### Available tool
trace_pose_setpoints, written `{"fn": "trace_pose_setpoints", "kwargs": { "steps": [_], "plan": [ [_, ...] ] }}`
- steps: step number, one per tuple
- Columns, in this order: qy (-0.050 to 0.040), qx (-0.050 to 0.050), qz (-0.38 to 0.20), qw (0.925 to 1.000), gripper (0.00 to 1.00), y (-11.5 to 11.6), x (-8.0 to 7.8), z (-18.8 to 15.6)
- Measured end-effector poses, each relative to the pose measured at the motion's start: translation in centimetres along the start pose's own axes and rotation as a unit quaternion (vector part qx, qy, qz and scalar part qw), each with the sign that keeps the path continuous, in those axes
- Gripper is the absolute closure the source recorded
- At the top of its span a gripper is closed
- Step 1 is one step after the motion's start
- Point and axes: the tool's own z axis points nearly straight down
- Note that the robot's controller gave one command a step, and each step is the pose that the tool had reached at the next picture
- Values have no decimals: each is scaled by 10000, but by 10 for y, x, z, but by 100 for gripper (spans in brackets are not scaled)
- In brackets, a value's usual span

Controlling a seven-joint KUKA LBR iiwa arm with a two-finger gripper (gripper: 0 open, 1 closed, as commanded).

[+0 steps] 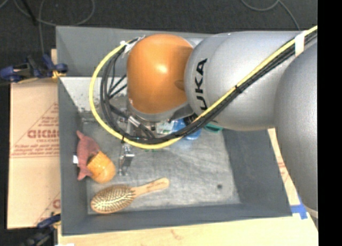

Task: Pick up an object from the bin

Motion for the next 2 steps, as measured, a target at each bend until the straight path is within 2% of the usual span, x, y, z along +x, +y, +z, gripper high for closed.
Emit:
{"fn": "trace_pose_setpoints", "kwargs": {
  "steps": [1,2],
  "plan": [
    [-37,-8,15,10000,0,-1,-2,-4],
    [-76,-2,-421,9991,0,3,8,17]
  ]
}}
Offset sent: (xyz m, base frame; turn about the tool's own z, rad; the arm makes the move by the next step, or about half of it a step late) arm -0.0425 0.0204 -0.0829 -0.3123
